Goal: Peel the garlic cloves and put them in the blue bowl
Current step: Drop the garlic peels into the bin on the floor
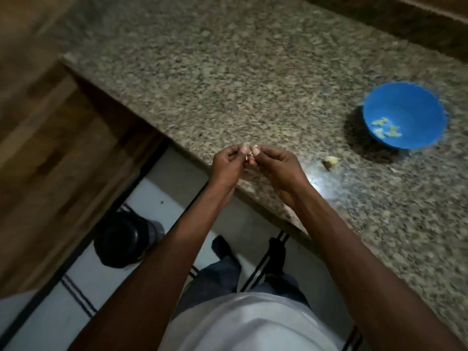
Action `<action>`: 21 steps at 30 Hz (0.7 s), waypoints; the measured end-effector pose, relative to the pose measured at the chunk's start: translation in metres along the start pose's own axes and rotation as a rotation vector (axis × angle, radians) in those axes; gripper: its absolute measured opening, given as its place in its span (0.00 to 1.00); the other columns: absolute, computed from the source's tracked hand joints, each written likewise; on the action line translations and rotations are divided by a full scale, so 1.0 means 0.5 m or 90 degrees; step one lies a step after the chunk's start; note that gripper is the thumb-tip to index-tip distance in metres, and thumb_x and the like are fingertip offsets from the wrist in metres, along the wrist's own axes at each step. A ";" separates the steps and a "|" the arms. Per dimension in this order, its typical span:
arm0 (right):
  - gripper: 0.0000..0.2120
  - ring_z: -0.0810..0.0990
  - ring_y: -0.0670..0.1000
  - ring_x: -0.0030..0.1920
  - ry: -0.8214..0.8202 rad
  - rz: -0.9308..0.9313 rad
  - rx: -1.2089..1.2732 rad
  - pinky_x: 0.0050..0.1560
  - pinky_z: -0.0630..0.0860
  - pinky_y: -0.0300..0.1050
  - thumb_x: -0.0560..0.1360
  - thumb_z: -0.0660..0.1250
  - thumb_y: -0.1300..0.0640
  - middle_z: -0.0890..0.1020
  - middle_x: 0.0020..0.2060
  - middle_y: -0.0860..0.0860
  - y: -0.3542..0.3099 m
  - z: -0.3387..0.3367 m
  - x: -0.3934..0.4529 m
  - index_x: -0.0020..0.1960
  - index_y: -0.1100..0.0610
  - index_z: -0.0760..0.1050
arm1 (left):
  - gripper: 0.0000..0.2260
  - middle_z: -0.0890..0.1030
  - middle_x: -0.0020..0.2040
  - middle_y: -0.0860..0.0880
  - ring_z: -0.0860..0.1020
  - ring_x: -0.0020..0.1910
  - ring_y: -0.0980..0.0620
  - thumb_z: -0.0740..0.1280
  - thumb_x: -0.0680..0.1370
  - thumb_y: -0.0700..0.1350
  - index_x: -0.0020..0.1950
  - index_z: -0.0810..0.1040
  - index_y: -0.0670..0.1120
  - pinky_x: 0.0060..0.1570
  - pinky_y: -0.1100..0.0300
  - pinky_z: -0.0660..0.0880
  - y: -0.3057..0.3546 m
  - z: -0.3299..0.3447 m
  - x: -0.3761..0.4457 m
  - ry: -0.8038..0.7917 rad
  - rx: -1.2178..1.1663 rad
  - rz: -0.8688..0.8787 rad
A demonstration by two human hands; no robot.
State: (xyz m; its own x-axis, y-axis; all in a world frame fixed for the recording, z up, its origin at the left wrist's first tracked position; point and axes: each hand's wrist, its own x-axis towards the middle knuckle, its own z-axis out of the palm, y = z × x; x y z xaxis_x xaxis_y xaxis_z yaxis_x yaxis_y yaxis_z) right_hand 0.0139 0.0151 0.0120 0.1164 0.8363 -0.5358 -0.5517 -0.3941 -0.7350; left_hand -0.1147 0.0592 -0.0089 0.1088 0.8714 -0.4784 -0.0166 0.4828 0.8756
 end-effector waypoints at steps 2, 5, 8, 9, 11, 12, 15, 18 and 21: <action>0.07 0.86 0.49 0.41 -0.057 0.019 -0.013 0.47 0.84 0.38 0.81 0.68 0.67 0.87 0.43 0.57 0.020 0.080 0.020 0.56 0.68 0.83 | 0.06 0.86 0.48 0.44 0.84 0.47 0.50 0.67 0.84 0.40 0.53 0.83 0.41 0.53 0.56 0.81 0.015 -0.079 -0.003 0.042 -0.098 -0.005; 0.06 0.86 0.48 0.41 -0.143 0.042 -0.074 0.49 0.83 0.38 0.81 0.68 0.68 0.87 0.41 0.56 0.083 0.214 0.051 0.53 0.66 0.83 | 0.04 0.87 0.45 0.48 0.84 0.43 0.55 0.67 0.84 0.39 0.55 0.82 0.40 0.48 0.62 0.82 0.032 -0.226 -0.018 0.132 -0.158 0.010; 0.06 0.86 0.53 0.49 -0.234 0.061 -0.149 0.54 0.83 0.41 0.80 0.69 0.67 0.88 0.48 0.58 0.177 0.359 0.070 0.55 0.64 0.84 | 0.05 0.86 0.49 0.45 0.85 0.46 0.53 0.68 0.83 0.39 0.57 0.82 0.40 0.49 0.62 0.81 0.026 -0.397 -0.053 0.217 -0.191 0.028; 0.07 0.86 0.53 0.50 -0.257 0.070 -0.167 0.54 0.83 0.41 0.80 0.69 0.67 0.88 0.48 0.59 0.212 0.406 0.070 0.56 0.65 0.84 | 0.04 0.86 0.48 0.45 0.85 0.46 0.53 0.68 0.83 0.38 0.55 0.82 0.41 0.47 0.63 0.81 0.019 -0.452 -0.069 0.247 -0.203 0.036; 0.08 0.87 0.51 0.47 -0.288 0.099 -0.201 0.54 0.83 0.40 0.80 0.69 0.68 0.87 0.47 0.58 0.288 0.497 0.070 0.58 0.68 0.82 | 0.03 0.86 0.46 0.46 0.85 0.43 0.54 0.68 0.83 0.36 0.53 0.82 0.42 0.45 0.65 0.80 0.005 -0.563 -0.094 0.314 -0.210 0.033; 0.10 0.87 0.50 0.45 -0.305 0.112 -0.219 0.53 0.83 0.40 0.80 0.68 0.69 0.87 0.47 0.58 0.329 0.545 0.066 0.61 0.71 0.80 | 0.04 0.86 0.46 0.47 0.84 0.43 0.55 0.68 0.83 0.36 0.52 0.82 0.42 0.44 0.66 0.80 -0.004 -0.618 -0.109 0.347 -0.212 0.029; 0.13 0.87 0.50 0.44 -0.336 0.146 -0.255 0.50 0.83 0.39 0.80 0.68 0.69 0.87 0.45 0.58 0.446 0.665 0.040 0.63 0.74 0.78 | 0.03 0.85 0.44 0.47 0.83 0.42 0.53 0.68 0.82 0.36 0.52 0.82 0.42 0.42 0.67 0.80 -0.039 -0.766 -0.165 0.428 -0.241 0.010; 0.08 0.87 0.52 0.46 -0.351 0.184 -0.301 0.52 0.84 0.42 0.79 0.71 0.69 0.87 0.45 0.58 0.546 0.757 0.024 0.57 0.68 0.82 | 0.04 0.86 0.45 0.49 0.83 0.41 0.57 0.69 0.83 0.40 0.55 0.83 0.44 0.43 0.67 0.80 -0.080 -0.889 -0.219 0.491 -0.244 -0.037; 0.09 0.87 0.55 0.49 -0.380 0.204 -0.360 0.59 0.84 0.48 0.78 0.73 0.66 0.87 0.49 0.60 0.626 0.821 0.003 0.58 0.66 0.84 | 0.09 0.86 0.52 0.47 0.84 0.51 0.52 0.70 0.83 0.42 0.63 0.83 0.42 0.56 0.59 0.81 -0.130 -0.982 -0.271 0.523 -0.287 -0.070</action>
State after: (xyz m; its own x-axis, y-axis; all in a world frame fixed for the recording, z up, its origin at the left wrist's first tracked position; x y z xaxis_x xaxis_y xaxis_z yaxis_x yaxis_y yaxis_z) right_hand -0.4974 0.0494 -0.0482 -0.5119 0.6499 -0.5618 0.0266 -0.6416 -0.7665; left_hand -0.6166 -0.0474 -0.0338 -0.5997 0.5243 -0.6045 -0.4494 0.4044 0.7966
